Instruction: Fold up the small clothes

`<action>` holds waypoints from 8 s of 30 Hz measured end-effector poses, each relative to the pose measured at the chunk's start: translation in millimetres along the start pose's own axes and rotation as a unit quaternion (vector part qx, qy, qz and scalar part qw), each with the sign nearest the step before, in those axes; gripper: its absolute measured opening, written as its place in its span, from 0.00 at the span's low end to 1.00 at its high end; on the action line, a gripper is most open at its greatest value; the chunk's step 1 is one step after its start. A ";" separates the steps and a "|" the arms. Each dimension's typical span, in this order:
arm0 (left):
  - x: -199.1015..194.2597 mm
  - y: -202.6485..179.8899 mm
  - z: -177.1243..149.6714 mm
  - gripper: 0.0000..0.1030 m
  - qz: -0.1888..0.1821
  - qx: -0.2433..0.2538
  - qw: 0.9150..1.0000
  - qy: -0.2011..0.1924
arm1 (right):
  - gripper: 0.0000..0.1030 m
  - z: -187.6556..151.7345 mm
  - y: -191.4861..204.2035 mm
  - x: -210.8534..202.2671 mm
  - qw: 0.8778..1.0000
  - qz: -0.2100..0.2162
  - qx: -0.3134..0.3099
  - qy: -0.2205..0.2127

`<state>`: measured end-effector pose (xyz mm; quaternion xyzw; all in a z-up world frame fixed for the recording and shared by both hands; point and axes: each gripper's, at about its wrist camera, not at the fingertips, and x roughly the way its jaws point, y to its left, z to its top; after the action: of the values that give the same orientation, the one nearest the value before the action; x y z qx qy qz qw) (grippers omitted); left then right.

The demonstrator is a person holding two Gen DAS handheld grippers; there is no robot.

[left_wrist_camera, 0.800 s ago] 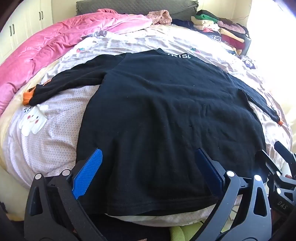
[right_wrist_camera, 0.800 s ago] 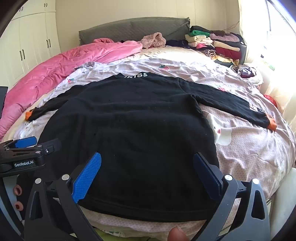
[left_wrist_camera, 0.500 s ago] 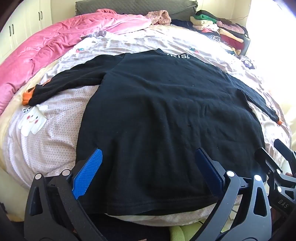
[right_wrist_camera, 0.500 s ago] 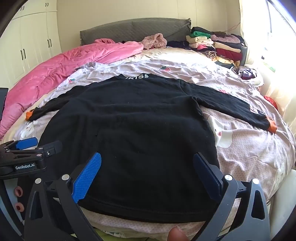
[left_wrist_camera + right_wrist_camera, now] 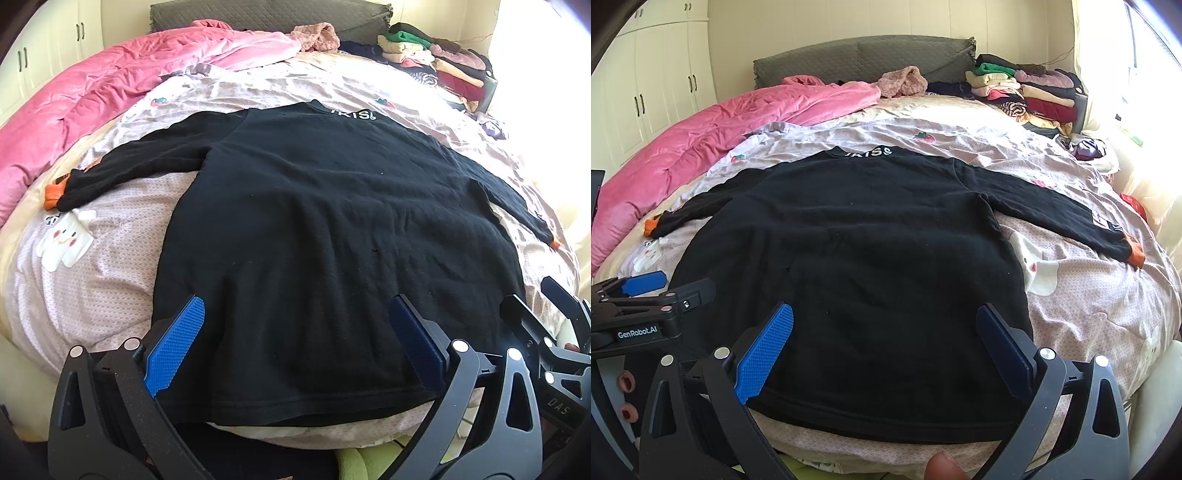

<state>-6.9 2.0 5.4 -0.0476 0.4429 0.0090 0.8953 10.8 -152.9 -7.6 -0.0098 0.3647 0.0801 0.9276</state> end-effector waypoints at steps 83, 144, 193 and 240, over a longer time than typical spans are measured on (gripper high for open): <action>42.8 -16.4 76.1 0.91 -0.007 0.009 1.000 0.015 | 0.96 47.1 -101.0 40.4 0.993 -0.049 0.105 0.002; 158.5 -40.0 172.8 0.91 -0.008 0.029 0.998 0.049 | 0.27 45.8 -407.8 105.9 0.907 -0.209 0.360 0.057; 142.9 13.0 150.2 0.91 -0.115 0.040 0.993 -0.009 | 0.25 208.0 -15.9 146.0 0.988 0.063 0.138 -0.034; 127.3 17.9 186.2 0.02 -0.177 -0.046 0.982 -0.051 | 0.44 162.2 -95.0 128.6 0.989 -0.024 0.146 -0.025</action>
<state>216.9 33.9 15.3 -0.1660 0.3805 -0.1269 0.9009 227.8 -216.1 20.4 0.1195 0.3487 0.0042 0.9296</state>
